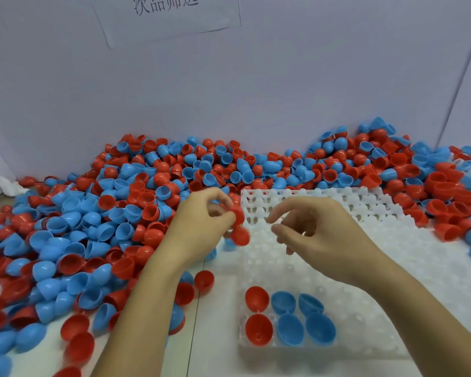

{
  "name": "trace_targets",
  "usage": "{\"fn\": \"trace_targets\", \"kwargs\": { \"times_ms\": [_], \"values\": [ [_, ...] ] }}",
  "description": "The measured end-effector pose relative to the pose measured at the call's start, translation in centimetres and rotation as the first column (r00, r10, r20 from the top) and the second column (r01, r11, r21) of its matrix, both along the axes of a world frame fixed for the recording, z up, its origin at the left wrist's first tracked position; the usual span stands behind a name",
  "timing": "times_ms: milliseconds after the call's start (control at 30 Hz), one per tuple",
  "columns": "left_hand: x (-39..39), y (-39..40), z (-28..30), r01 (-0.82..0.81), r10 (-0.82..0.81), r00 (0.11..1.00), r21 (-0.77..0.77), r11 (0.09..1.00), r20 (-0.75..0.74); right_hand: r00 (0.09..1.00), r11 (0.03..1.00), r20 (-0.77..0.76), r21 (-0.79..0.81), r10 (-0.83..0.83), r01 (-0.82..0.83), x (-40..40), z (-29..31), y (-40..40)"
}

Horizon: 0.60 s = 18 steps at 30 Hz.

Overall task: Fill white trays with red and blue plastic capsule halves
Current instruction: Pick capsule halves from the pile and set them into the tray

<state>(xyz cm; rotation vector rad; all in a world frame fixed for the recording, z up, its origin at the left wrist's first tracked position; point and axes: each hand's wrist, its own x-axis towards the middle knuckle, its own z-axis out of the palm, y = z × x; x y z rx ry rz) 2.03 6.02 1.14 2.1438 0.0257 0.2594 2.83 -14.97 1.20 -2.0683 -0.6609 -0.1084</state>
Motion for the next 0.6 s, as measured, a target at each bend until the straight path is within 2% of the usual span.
{"fn": "trace_targets", "kwargs": {
  "times_ms": [67, 100, 233, 367, 600],
  "values": [
    [0.0, -1.1, 0.3, 0.037, -0.032, 0.999, -0.308, 0.951, 0.023, 0.999, 0.999, 0.01, 0.012, 0.041, -0.041, -0.2, -0.1, 0.3],
    [0.0, -1.6, 0.4, 0.039, -0.034, 0.999, -0.407, 0.913, 0.021, 0.999, 0.999, 0.009, 0.022, 0.037, -0.038, -0.3, -0.1, 0.4],
    [0.0, -2.7, 0.5, 0.019, -0.046, 0.998, -0.584, 0.811, -0.031, 0.996, 0.995, 0.028, 0.051, -0.085, 0.084, 0.0, -0.4, 1.0],
    [0.0, -3.5, 0.2, 0.106, -0.177, 0.983, -0.609, 0.786, -0.057, 0.974, 0.973, 0.045, 0.069, -0.222, 0.218, 0.3, -0.6, 1.2],
    [-0.5, -3.8, 0.4, 0.244, -0.375, 0.921, -0.601, 0.761, -0.101, 0.976, 0.976, 0.04, 0.044, -0.216, 0.214, 0.6, 0.2, -0.6]
  ]
}}
